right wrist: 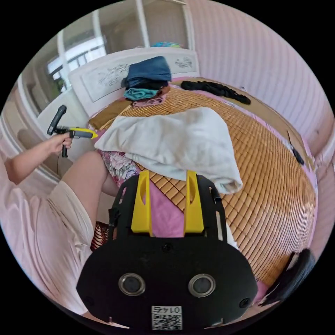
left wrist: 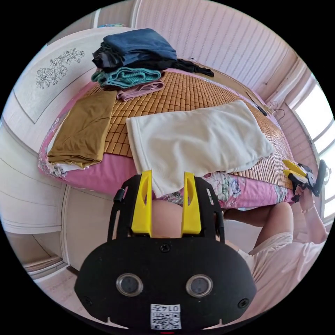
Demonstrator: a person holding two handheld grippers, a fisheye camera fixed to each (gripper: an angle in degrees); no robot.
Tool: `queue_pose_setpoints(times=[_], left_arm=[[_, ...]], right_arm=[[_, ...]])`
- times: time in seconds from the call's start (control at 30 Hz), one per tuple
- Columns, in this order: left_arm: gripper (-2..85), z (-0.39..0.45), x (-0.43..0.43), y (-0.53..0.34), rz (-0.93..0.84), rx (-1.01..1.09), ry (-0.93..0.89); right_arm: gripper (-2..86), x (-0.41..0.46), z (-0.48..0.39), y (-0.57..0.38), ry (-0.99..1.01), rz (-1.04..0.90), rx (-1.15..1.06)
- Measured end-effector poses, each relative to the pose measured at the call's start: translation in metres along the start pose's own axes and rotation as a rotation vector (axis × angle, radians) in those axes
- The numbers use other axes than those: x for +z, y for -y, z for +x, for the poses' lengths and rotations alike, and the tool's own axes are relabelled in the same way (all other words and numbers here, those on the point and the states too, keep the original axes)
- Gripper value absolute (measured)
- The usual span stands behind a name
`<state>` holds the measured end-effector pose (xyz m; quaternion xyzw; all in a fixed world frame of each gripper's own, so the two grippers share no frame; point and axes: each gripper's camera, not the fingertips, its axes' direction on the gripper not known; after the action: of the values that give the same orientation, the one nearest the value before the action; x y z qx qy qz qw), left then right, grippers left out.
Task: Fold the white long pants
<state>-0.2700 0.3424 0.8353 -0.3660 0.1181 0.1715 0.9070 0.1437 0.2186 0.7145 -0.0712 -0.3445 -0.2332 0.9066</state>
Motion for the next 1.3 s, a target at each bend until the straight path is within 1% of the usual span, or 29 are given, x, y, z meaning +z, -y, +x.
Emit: queue_pose_setpoints(times=[0.07,0.13,0.2,0.27,0.33,0.4,0.43,0.47,0.5,0.53,0.57,0.6,0.67,0.7,0.77,0.8,0.83,0.87,0.9,0.93,1.0,1.03,1.07,1.1,1.17,1.2,1.23,1.3], left_arm=[[15.8,-0.006,0.014,0.011,-0.005,-0.057,-0.003],[16.7,-0.005,0.028,0.019,-0.027,-0.087,0.03],[17.1,-0.002,0.043,0.027,-0.074,-0.102,0.071],[16.3,0.004,0.064,0.035,-0.175,-0.122,0.086],[14.1,0.011,0.066,0.04,-0.19,-0.092,0.119],[8.6,0.018,0.063,0.045,-0.195,-0.042,0.127],[3.1,0.024,0.055,0.046,-0.159,-0.011,0.136],[2.5,0.03,0.044,0.045,-0.097,0.01,0.093],[2.1,0.034,0.04,0.045,-0.072,0.029,0.067],[1.9,0.044,0.032,0.043,-0.047,0.068,0.034],[1.8,0.055,0.028,0.041,-0.037,0.112,0.028],[1.8,0.062,0.028,0.04,-0.035,0.137,0.037],[2.2,0.084,0.032,0.034,-0.048,0.236,0.123],[2.6,0.087,0.035,0.033,-0.06,0.248,0.156],[5.2,0.08,0.035,0.032,-0.069,0.176,0.271],[6.2,0.075,0.032,0.032,-0.064,0.148,0.279],[8.4,0.06,0.027,0.031,-0.051,0.057,0.291],[11.3,0.044,0.024,0.027,-0.023,-0.024,0.259],[13.1,0.036,0.024,0.026,-0.013,-0.053,0.235],[15.3,0.024,0.027,0.024,-0.001,-0.074,0.172],[15.9,0.006,0.038,0.027,-0.049,-0.129,0.098],[15.3,-0.003,0.047,0.031,-0.103,-0.136,0.041],[13.0,-0.008,0.057,0.034,-0.151,-0.129,-0.051],[11.9,-0.008,0.06,0.035,-0.162,-0.122,-0.076],[7.0,0.004,0.048,0.039,-0.135,-0.007,-0.007],[6.4,0.01,0.042,0.04,-0.119,0.029,0.022],[5.7,0.025,0.03,0.04,-0.072,0.106,0.055],[5.3,0.05,0.014,0.036,-0.007,0.221,0.07]], right_arm=[[18.2,0.032,-0.046,0.045,-0.001,-0.036,-0.217],[20.2,0.058,-0.077,0.073,0.013,-0.082,-0.332],[21.0,0.083,-0.103,0.097,0.043,-0.154,-0.403],[19.8,0.099,-0.128,0.122,0.183,-0.218,-0.426],[17.9,0.098,-0.137,0.135,0.297,-0.199,-0.413],[17.0,0.094,-0.137,0.145,0.375,-0.152,-0.37],[16.9,0.092,-0.132,0.151,0.409,-0.131,-0.318],[17.0,0.092,-0.122,0.156,0.438,-0.112,-0.237],[17.0,0.092,-0.116,0.159,0.455,-0.101,-0.182],[17.0,0.094,-0.1,0.162,0.493,-0.076,-0.07],[16.9,0.097,-0.089,0.165,0.523,-0.071,0.01],[16.9,0.099,-0.086,0.166,0.526,-0.078,0.03],[16.9,0.109,-0.091,0.174,0.485,-0.142,0.01],[17.0,0.112,-0.096,0.177,0.474,-0.169,-0.011],[17.3,0.118,-0.117,0.184,0.477,-0.242,-0.086],[17.4,0.117,-0.121,0.186,0.476,-0.247,-0.101],[17.4,0.115,-0.128,0.188,0.468,-0.242,-0.124],[17.4,0.112,-0.134,0.19,0.47,-0.235,-0.136],[17.4,0.112,-0.136,0.191,0.474,-0.234,-0.138],[17.4,0.111,-0.139,0.193,0.484,-0.241,-0.135],[17.4,0.112,-0.142,0.194,0.499,-0.263,-0.117],[17.4,0.112,-0.142,0.195,0.507,-0.274,-0.101],[17.2,0.111,-0.142,0.194,0.517,-0.279,-0.08],[17.2,0.11,-0.142,0.194,0.521,-0.283,-0.068],[16.5,0.104,-0.14,0.191,0.563,-0.283,-0.032],[16.5,0.101,-0.14,0.19,0.57,-0.277,-0.029],[16.8,0.096,-0.141,0.188,0.562,-0.272,-0.025],[17.4,0.089,-0.142,0.184,0.564,-0.274,-0.013]])
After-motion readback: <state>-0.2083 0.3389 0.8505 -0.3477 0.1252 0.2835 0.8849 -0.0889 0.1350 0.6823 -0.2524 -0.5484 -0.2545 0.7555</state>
